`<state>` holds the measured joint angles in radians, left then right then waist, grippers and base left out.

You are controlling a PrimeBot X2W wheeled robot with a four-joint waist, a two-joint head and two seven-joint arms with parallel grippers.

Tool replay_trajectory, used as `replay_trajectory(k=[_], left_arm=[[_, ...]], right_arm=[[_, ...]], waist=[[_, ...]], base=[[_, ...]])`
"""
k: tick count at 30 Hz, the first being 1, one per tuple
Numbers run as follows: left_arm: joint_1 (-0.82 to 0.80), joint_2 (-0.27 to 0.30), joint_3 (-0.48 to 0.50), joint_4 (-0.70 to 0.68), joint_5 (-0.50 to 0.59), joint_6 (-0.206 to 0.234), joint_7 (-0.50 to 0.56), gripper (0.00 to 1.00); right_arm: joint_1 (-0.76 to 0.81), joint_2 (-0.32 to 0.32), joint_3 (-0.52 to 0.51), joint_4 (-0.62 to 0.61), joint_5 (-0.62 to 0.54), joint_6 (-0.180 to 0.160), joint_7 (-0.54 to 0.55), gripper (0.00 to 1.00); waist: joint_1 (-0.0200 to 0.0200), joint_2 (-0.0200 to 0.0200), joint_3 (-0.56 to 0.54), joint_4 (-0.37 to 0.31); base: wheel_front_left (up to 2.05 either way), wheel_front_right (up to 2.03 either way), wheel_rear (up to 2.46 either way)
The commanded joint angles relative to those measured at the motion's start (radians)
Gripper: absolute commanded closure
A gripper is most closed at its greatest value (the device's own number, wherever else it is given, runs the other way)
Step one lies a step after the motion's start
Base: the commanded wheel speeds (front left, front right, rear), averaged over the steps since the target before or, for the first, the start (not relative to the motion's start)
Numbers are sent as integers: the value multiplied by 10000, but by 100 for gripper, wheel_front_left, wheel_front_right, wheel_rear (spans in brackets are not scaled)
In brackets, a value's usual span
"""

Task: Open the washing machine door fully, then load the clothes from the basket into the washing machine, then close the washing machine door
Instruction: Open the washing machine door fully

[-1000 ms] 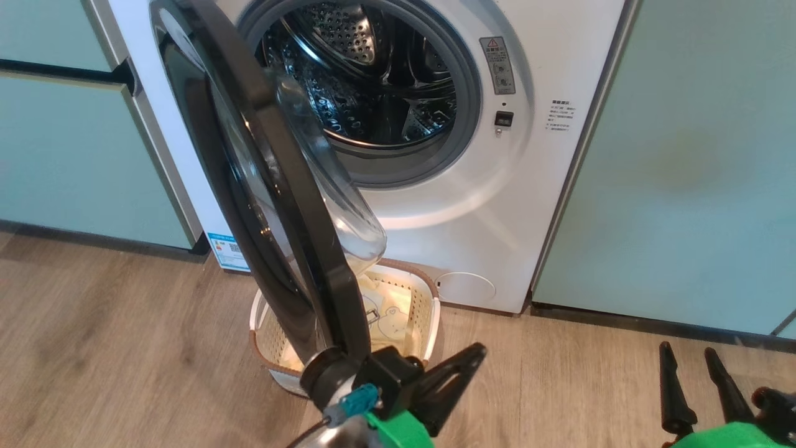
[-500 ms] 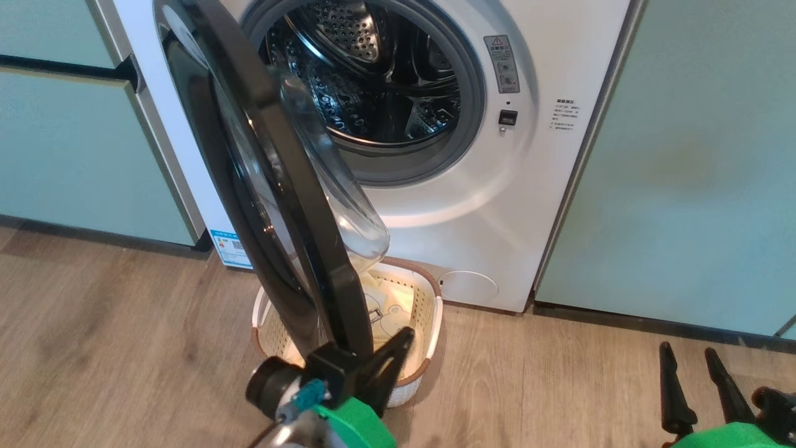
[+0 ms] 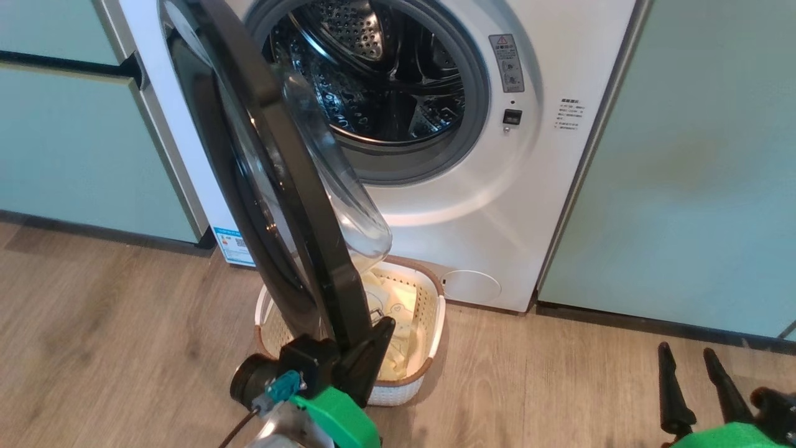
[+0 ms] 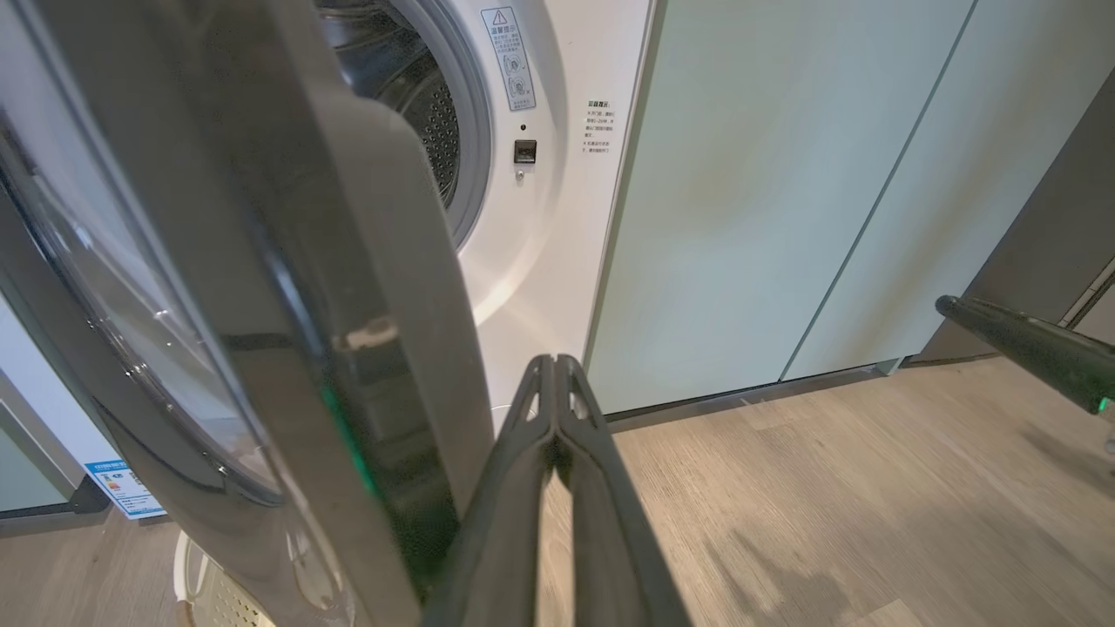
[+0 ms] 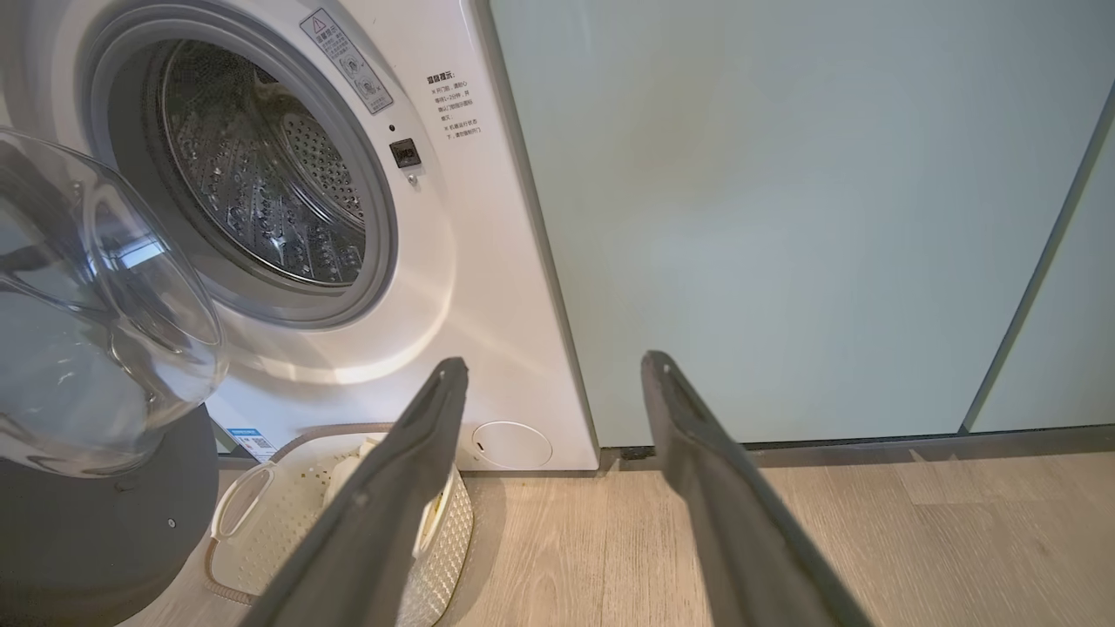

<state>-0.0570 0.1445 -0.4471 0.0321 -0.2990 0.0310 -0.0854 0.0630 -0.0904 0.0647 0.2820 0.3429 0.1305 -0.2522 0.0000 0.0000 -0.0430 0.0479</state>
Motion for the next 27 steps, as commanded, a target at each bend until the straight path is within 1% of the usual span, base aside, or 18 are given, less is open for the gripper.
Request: replay_trajectory(k=[1, 12, 27], left_arm=[[-528, 119, 543, -350, -44, 79, -100, 100], [-330, 410, 613, -1042, -110, 197, 96, 100], [-404, 644, 639, -1129, -190, 221, 200, 100]], right_arm=[[-293, -201, 187, -267, 33, 2, -95, 0], [-306, -142, 173, -240, 43, 2, -95, 0], [-346, -93, 112, -251, 48, 2, -95, 0]], waist=[[0, 0, 4, 19], [0, 0, 23, 400], [0, 0, 62, 1293]], base=[[0, 0, 0], [0, 0, 0], [0, 0, 0]])
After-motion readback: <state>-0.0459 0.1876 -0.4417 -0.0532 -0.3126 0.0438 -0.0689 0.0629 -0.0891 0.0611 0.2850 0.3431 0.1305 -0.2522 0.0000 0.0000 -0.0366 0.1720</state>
